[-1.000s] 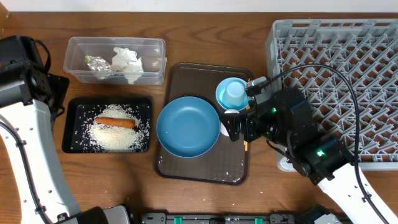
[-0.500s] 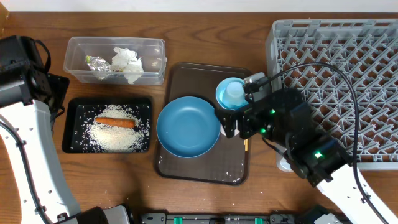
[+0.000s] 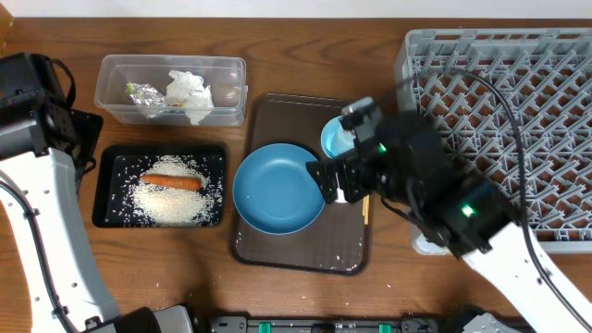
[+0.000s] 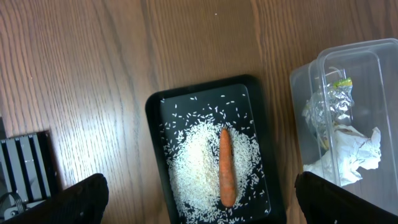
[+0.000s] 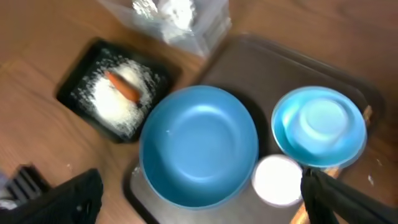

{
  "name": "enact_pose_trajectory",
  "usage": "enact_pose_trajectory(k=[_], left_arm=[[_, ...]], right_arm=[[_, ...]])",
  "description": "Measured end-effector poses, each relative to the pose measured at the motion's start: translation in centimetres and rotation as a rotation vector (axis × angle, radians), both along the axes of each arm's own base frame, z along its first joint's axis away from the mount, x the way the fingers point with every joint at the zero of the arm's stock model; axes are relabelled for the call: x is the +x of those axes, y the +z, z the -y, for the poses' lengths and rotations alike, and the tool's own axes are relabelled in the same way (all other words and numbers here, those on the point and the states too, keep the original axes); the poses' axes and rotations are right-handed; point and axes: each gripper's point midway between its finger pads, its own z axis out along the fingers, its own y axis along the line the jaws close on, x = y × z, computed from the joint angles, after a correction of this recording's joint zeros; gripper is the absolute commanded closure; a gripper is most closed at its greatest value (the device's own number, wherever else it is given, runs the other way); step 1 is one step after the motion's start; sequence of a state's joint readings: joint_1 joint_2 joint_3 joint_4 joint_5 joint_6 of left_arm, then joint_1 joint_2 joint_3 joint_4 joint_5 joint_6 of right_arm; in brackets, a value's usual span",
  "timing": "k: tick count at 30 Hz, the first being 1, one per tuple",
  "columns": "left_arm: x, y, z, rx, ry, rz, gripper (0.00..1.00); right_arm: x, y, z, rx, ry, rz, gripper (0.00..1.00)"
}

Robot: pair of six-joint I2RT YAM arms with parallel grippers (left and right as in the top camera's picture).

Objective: Sort waste into correct bins and load items into the dishwasher rack
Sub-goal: 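Grasp the white cup with the right gripper, then lift the white cup and carry it right over the dish rack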

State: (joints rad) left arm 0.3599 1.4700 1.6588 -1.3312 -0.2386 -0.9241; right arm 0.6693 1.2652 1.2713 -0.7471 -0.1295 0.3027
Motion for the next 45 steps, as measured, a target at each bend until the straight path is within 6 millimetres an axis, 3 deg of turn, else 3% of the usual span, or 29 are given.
enact_pose_trajectory(k=[8, 13, 19, 28, 36, 45], left_arm=[[0.0, 0.0, 0.0, 0.0, 0.0, 0.0, 0.02], [0.0, 0.0, 0.0, 0.0, 0.0, 0.001, 0.02], [0.0, 0.0, 0.0, 0.0, 0.0, 0.0, 0.02], [0.0, 0.0, 0.0, 0.0, 0.0, 0.0, 0.02], [0.0, 0.0, 0.0, 0.0, 0.0, 0.0, 0.02], [0.0, 0.0, 0.0, 0.0, 0.0, 0.0, 0.02]], right_arm=[[1.9, -7.2, -0.1, -0.195, -0.041, -0.169, 0.01], [1.4, -10.5, 1.4, -0.309, -0.088, -0.265, 0.01], [1.1, -11.1, 3.4, -0.378, -0.176, -0.292, 0.01], [2.1, -11.4, 3.1, -0.35, -0.215, -0.258, 0.01], [2.2, -15.7, 3.0, -0.366, -0.28, -0.336, 0.01], [3.0, -18.7, 3.5, -0.419, -0.352, -0.374, 0.01]])
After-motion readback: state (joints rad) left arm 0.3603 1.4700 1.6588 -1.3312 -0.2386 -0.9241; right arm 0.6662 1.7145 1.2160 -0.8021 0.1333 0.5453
